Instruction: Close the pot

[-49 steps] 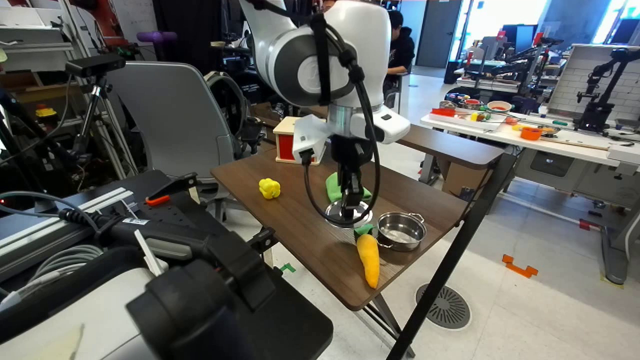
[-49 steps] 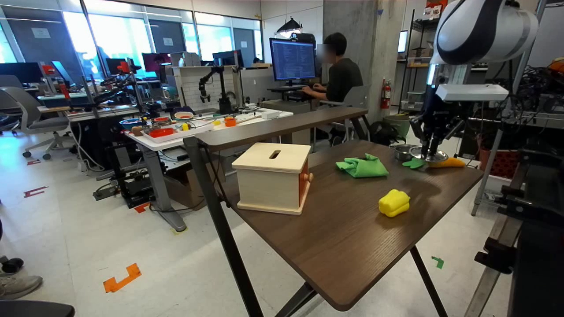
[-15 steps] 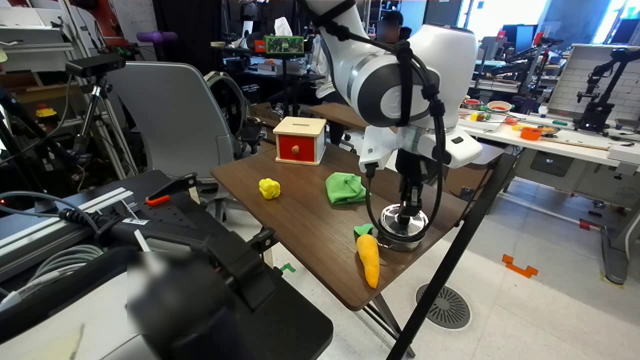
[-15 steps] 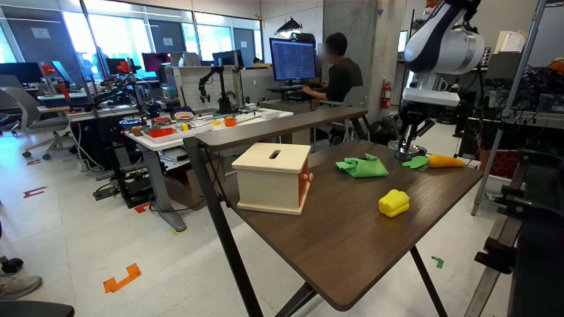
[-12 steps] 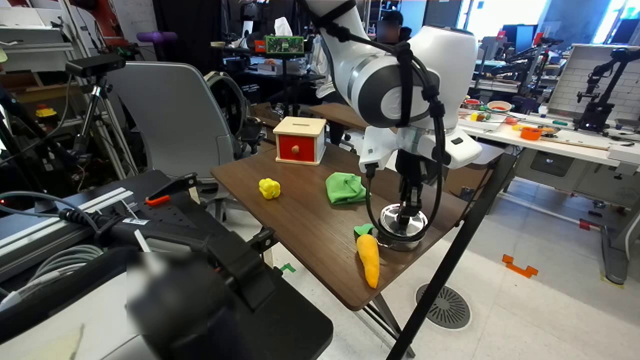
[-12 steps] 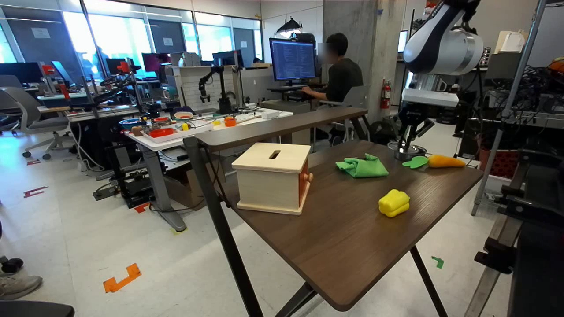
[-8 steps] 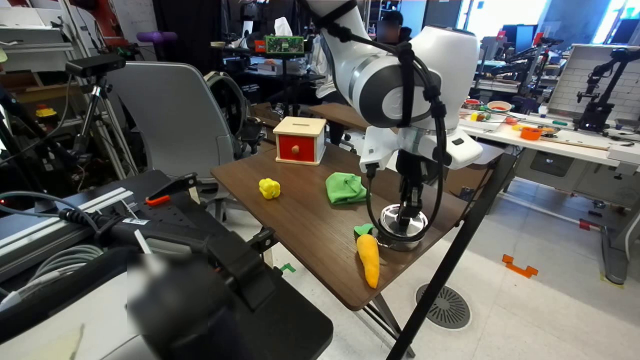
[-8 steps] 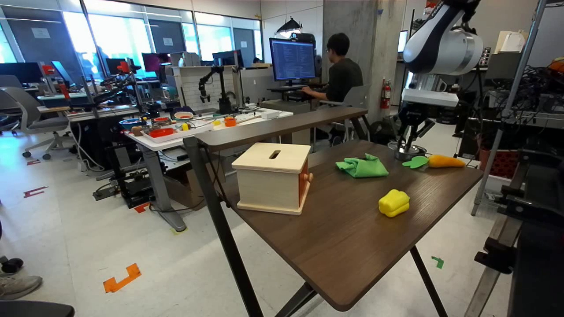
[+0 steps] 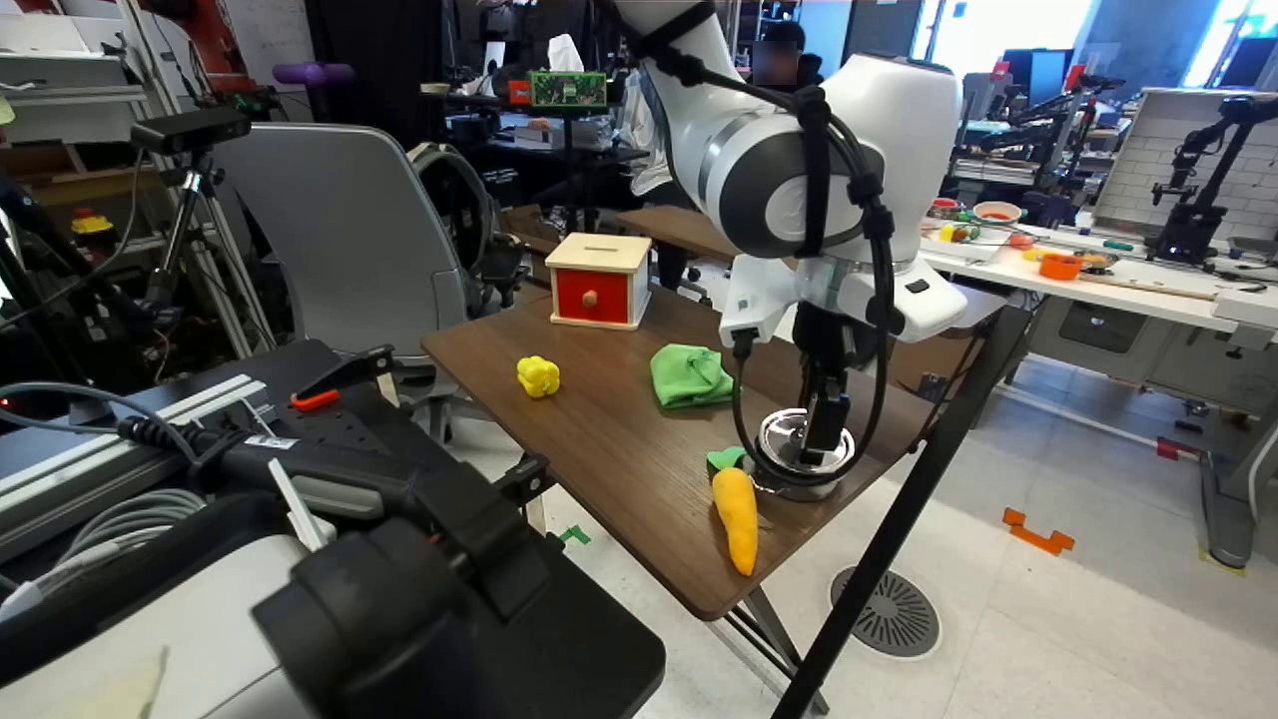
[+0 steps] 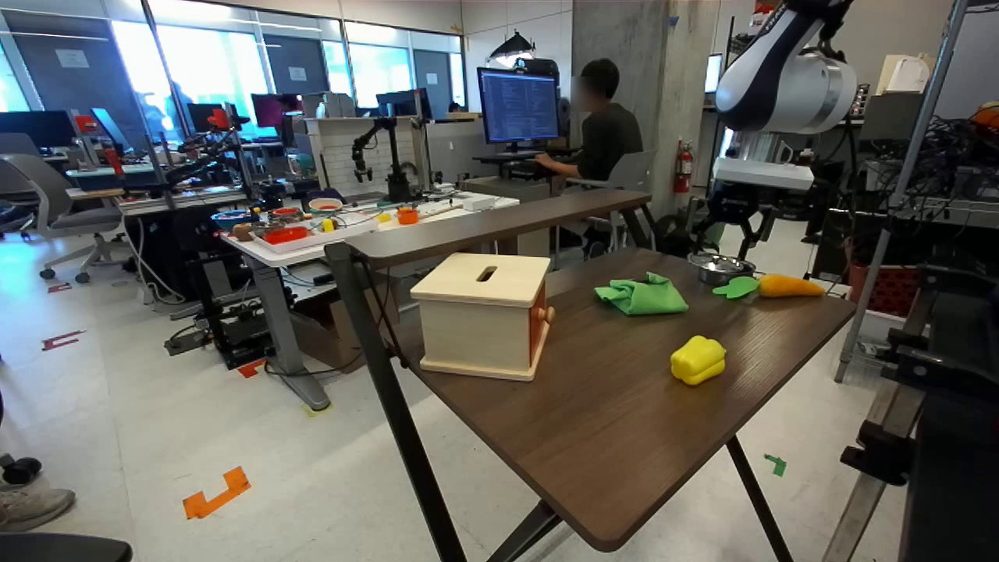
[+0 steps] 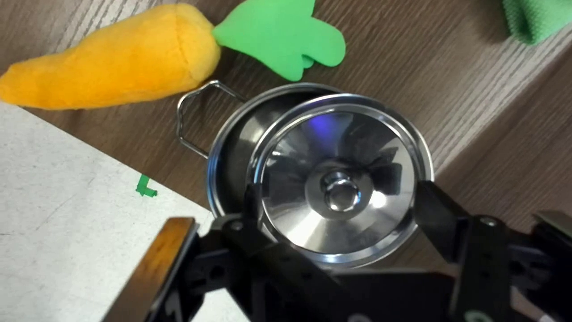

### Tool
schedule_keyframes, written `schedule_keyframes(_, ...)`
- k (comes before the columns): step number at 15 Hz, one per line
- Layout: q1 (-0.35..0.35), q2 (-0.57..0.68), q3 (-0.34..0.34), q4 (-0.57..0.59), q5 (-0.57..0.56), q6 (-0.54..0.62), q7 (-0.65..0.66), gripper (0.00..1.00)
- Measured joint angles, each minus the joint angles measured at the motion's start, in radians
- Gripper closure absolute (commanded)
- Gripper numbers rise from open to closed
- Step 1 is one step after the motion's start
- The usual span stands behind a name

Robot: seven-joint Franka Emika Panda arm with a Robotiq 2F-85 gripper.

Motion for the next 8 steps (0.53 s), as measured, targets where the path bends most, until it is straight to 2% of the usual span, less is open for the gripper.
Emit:
schedule_keyframes(5, -0.004, -0.029, 0.005, -0.009, 0.017, 0.005, -0.006, 0.0)
schedule_keyframes(8, -0.044, -0.119, 0.075, -0.069, 0.121, 0.039, -0.088, 0.0)
